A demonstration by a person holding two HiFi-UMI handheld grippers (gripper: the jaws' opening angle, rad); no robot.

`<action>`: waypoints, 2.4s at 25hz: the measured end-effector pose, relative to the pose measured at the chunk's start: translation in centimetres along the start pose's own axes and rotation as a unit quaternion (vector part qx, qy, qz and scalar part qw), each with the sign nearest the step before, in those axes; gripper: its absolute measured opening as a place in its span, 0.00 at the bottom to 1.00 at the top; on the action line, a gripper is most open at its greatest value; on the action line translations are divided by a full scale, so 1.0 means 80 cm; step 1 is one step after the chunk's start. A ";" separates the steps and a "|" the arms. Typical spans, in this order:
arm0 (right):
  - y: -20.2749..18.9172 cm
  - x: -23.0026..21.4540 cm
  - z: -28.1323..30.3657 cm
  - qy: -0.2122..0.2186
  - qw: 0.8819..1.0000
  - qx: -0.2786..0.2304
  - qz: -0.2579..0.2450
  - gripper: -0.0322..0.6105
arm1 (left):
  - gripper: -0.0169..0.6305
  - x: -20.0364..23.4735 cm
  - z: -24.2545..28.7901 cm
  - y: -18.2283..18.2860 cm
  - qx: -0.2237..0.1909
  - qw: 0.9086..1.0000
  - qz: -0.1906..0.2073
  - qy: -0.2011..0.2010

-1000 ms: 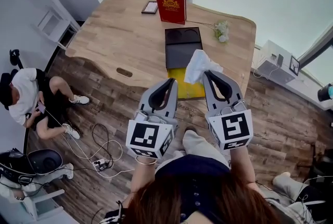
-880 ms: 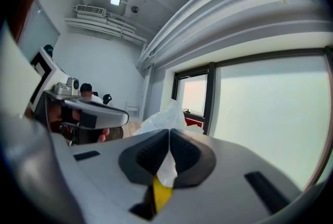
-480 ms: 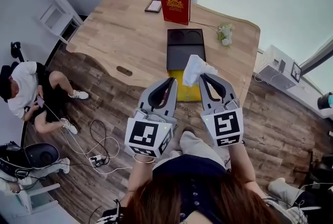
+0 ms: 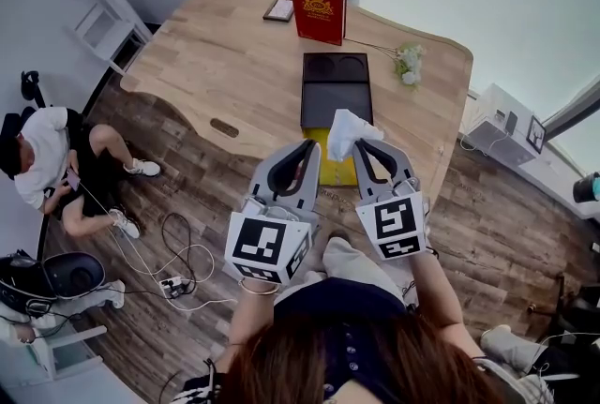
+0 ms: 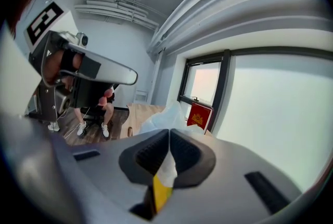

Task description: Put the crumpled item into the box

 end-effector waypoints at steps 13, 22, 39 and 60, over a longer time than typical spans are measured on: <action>-0.035 0.003 0.031 0.023 0.998 0.047 -0.036 0.10 | 0.08 0.007 0.014 -0.001 0.005 1.000 0.000 0.006; -0.063 0.009 0.055 0.043 0.995 0.071 -0.053 0.10 | 0.08 0.015 0.022 -0.006 0.012 1.000 -0.003 0.011; -0.121 0.020 0.093 0.073 0.988 0.125 -0.056 0.10 | 0.08 0.018 0.035 -0.020 0.029 0.999 -0.008 0.011; -0.179 0.035 0.143 0.125 0.971 0.190 -0.080 0.10 | 0.08 0.031 0.051 -0.028 0.041 0.999 -0.014 0.022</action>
Point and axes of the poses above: the fingertips, and each gripper's own axes: z forward along the fingers, x to its left, y out of its top, the point moved 8 cm from there along -z, backward along the fingers, and after that the axes turned 3 degrees about -x, right-handed, at the moved point
